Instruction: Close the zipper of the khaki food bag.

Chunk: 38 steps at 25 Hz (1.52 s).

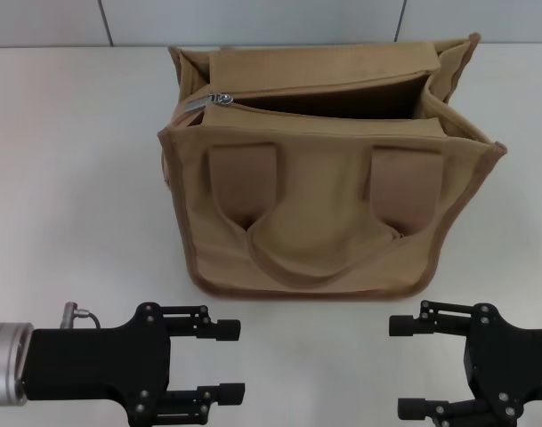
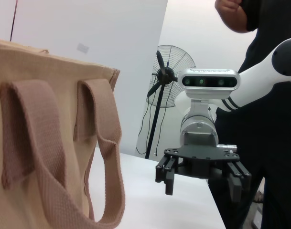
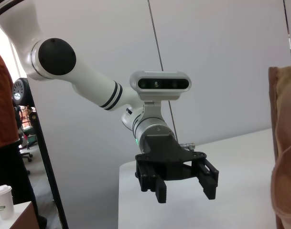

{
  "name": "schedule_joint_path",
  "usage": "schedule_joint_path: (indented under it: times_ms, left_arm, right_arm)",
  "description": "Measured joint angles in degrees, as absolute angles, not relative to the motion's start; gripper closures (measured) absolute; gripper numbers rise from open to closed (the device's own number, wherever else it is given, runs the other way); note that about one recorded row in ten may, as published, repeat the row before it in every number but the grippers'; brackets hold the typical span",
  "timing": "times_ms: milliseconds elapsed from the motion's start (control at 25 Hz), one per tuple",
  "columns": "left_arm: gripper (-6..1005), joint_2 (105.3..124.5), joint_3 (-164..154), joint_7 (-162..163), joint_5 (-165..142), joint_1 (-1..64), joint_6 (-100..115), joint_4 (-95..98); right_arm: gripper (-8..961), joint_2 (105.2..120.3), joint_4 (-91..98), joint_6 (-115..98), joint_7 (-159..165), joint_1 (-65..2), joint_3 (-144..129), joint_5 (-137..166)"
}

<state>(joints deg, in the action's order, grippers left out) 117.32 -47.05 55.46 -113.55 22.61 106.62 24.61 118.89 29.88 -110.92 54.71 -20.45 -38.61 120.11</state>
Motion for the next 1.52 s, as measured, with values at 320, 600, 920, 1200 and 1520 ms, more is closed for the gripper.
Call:
schedule_joint_path:
  times_ms: [320, 600, 920, 1200, 1520]
  left_arm:
    - [342, 116.2, -45.0, 55.7, -113.5, 22.4, 108.4, 24.6]
    - [327, 116.1, -45.0, 55.7, -113.6, 22.4, 108.5, 24.6]
    - [309, 115.8, -36.8, 60.5, -113.4, 23.4, 109.7, 24.6]
    - [252, 113.38, -21.0, 60.0, -113.4, 22.2, 110.8, 25.0]
    - [221, 111.61, -16.5, 58.1, -113.5, 24.6, 103.4, 25.5]
  right_arm:
    - [134, 118.81, 29.9, -111.5, 54.7, -21.1, -38.4, 119.9]
    - [134, 118.83, 29.9, -111.5, 54.8, -21.2, -38.3, 119.8]
    - [133, 118.83, 29.9, -111.5, 55.1, -21.2, -38.3, 119.8]
    - [133, 118.78, 29.9, -111.5, 55.2, -20.6, -38.3, 119.8]
    - [133, 118.66, 29.9, -111.5, 55.2, -20.5, -38.2, 119.8]
